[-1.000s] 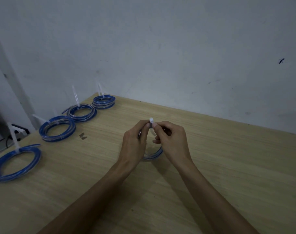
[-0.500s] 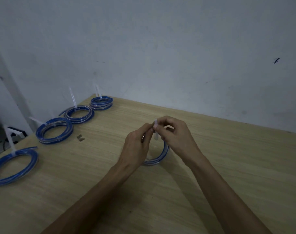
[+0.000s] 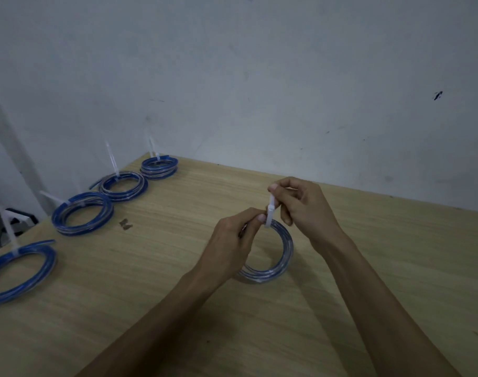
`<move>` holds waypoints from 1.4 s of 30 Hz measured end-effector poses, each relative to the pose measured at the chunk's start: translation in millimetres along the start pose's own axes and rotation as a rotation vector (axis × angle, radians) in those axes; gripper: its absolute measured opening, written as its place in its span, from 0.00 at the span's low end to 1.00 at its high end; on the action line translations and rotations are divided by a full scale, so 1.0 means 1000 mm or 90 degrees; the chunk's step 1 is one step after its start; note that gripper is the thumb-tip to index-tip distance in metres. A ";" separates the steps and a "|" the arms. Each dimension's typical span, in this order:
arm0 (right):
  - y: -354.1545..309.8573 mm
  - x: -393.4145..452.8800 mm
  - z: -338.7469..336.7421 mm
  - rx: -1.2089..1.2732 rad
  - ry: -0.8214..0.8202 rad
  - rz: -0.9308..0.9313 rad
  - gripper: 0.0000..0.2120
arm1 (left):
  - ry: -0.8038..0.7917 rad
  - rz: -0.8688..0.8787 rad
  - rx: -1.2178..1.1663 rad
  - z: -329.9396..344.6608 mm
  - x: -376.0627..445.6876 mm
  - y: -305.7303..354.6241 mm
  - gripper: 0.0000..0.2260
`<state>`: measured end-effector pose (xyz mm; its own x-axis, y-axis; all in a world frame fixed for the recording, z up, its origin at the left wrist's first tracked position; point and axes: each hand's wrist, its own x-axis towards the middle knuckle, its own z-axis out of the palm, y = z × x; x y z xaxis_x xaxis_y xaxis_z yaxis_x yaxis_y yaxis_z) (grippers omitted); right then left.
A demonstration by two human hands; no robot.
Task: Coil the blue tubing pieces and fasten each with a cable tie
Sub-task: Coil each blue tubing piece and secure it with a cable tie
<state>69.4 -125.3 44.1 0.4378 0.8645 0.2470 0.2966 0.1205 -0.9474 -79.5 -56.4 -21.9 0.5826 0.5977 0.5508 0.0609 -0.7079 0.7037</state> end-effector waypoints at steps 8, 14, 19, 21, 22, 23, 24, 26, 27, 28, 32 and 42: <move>0.008 0.003 0.001 -0.072 0.093 0.023 0.10 | -0.016 -0.029 -0.011 0.007 -0.003 0.007 0.12; 0.008 0.001 0.007 -0.053 -0.022 -0.004 0.06 | 0.033 -0.142 -0.008 0.001 0.001 -0.005 0.13; 0.018 0.003 0.010 -0.175 -0.084 -0.054 0.03 | 0.049 -0.177 -0.049 -0.002 0.004 -0.006 0.13; 0.020 0.003 0.012 -0.235 -0.067 -0.099 0.04 | 0.044 -0.191 -0.039 -0.001 0.003 -0.008 0.14; 0.020 0.003 0.013 -0.262 -0.059 -0.121 0.04 | 0.042 -0.200 -0.030 0.000 0.003 -0.009 0.14; 0.020 0.001 0.015 -0.282 -0.049 -0.141 0.04 | 0.039 -0.210 -0.022 0.000 0.004 -0.009 0.15; 0.020 0.000 0.016 -0.295 -0.041 -0.159 0.04 | 0.036 -0.218 -0.018 -0.001 0.004 -0.008 0.16; 0.023 -0.003 0.020 -0.320 -0.027 -0.192 0.03 | 0.033 -0.230 -0.016 -0.003 0.005 -0.008 0.17; 0.025 -0.003 0.021 -0.330 -0.022 -0.204 0.03 | 0.034 -0.239 -0.014 -0.005 0.006 -0.008 0.18; 0.026 -0.003 0.022 -0.335 -0.018 -0.212 0.03 | 0.035 -0.249 -0.010 -0.006 0.006 -0.008 0.19; 0.027 -0.002 0.018 -0.334 0.011 -0.214 0.04 | 0.029 -0.246 0.020 -0.005 0.005 -0.008 0.19; 0.028 0.000 0.005 -0.363 -0.002 -0.148 0.04 | -0.022 -0.090 0.060 0.001 -0.002 -0.011 0.16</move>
<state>73.6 -119.6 16.4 0.3054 0.8486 0.4320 0.7911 0.0265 -0.6112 -80.7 -50.3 -30.8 0.5905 0.6819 0.4317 0.2198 -0.6506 0.7270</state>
